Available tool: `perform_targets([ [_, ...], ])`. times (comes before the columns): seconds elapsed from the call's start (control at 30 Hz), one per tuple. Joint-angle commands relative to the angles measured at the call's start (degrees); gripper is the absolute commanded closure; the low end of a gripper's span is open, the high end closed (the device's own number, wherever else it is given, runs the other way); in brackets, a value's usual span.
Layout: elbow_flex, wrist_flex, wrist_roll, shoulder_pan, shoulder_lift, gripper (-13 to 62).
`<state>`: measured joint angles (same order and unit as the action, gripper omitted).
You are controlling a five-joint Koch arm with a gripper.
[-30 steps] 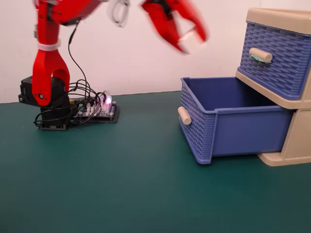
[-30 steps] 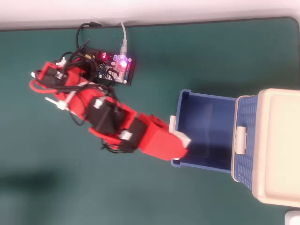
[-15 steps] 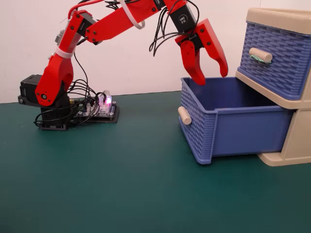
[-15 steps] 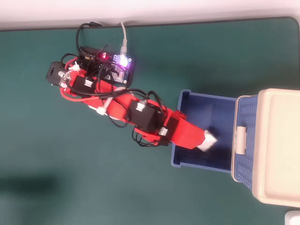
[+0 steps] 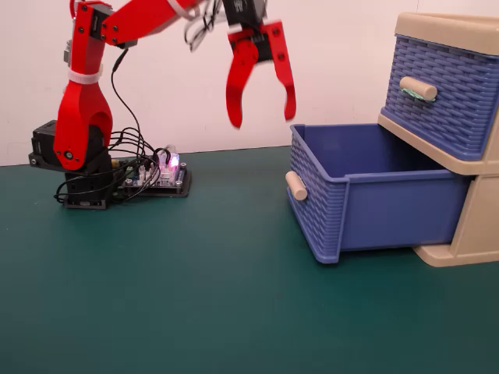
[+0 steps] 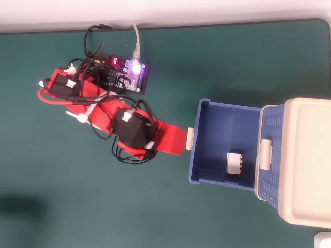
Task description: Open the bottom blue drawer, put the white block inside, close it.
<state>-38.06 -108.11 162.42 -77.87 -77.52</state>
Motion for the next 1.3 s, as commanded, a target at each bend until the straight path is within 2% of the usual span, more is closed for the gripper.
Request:
perform_targets([
  [0.0, 0.9, 1.8, -0.7, -1.0, 1.2, 15.4],
  [0.4, 1.1, 3.0, -0.9, -5.4, 8.7, 15.3],
  [0.67, 0.9, 1.3, -1.8, -5.3, 6.6, 15.3],
  [0.77, 1.2, 2.0, -1.8, -5.2, 11.7, 15.3],
  [1.0, 2.5, 15.6, -1.6, -5.3, 19.4, 15.2],
  [1.27, 3.5, 33.7, -1.7, -5.8, 21.0, 15.2],
])
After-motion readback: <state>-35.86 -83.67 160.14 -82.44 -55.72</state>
